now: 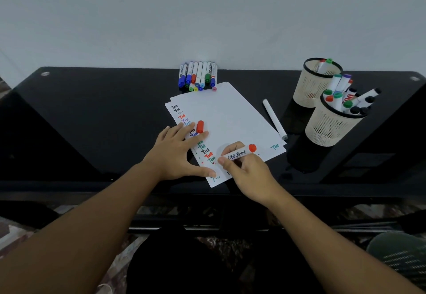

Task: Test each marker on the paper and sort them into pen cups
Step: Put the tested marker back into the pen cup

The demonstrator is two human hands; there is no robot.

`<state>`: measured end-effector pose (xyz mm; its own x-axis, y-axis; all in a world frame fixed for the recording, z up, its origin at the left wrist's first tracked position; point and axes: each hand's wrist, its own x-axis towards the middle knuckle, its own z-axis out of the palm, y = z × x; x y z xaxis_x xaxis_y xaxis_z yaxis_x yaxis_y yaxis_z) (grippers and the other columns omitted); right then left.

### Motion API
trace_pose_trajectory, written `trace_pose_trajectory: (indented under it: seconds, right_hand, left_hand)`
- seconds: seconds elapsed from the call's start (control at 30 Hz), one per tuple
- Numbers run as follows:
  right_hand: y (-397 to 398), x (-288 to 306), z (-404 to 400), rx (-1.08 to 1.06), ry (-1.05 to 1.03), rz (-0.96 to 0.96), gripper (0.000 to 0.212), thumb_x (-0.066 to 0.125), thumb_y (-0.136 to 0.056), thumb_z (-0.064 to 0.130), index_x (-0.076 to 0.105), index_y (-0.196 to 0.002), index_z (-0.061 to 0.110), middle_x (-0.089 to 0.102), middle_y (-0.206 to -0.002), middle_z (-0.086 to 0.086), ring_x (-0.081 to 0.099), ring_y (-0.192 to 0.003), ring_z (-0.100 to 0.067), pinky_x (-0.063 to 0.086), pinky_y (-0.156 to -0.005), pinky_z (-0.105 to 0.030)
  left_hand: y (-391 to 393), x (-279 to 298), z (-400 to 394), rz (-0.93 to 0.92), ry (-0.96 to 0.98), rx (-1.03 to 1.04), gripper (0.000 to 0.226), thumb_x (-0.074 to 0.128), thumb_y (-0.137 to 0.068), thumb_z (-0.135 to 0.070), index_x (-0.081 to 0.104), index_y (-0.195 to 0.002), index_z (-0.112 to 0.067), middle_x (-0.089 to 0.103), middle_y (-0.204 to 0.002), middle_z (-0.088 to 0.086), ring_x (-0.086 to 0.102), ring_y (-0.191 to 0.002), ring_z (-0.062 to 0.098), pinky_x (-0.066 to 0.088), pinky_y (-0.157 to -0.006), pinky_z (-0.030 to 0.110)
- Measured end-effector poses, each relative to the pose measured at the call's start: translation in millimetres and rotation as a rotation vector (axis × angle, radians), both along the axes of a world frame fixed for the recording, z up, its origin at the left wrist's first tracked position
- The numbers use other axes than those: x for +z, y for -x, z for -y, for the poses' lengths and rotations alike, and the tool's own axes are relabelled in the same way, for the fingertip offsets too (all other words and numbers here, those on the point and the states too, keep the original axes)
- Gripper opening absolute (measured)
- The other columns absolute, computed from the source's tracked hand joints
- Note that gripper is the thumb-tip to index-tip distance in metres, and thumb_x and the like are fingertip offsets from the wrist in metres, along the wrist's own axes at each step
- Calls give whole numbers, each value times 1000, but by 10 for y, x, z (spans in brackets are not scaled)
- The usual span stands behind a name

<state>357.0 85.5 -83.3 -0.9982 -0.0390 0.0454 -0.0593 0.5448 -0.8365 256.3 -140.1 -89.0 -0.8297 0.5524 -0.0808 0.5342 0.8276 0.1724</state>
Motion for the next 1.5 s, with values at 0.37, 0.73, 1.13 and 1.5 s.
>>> trace_pose_trajectory:
  seconds: [0.37,0.73,1.13,1.5]
  right_hand:
    - [-1,4,27,3,-28,2,12,61,-102,40,62,-111,32,71,-98,14,62,-90,2,48,-66,-15]
    - [-14,19,16,-7,-70,5,11,59,-103,40,60,-110,32,70,-96,15,61,-88,5,47,-67,-13]
    - [-44,40,-7,-40,19,42,9,60,-103,38,62,-98,31,73,-95,10,68,-91,-8,56,-85,-40]
    - [-40,70,9,-29,-62,38,6,58,-104,39,60,-102,34,71,-99,14,65,-91,-3,53,-77,-25]
  left_hand:
    - [-1,-20,1,-8,0,-1,112,33,-61,-107,5,-157,-54,-4,-170,-9,-8,-156,21,-6,-125,52]
    - [-9,-11,2,-1,-1,-1,113,31,-60,-107,6,-157,-54,-4,-170,-9,-8,-156,21,-5,-125,51]
    - [-14,-13,-1,0,-14,0,113,33,-60,-107,6,-157,-54,-4,-170,-9,-7,-156,20,-4,-126,51]
    - [-23,-11,1,5,-23,3,112,36,-61,-106,7,-157,-54,-3,-170,-9,-7,-156,21,-4,-125,52]
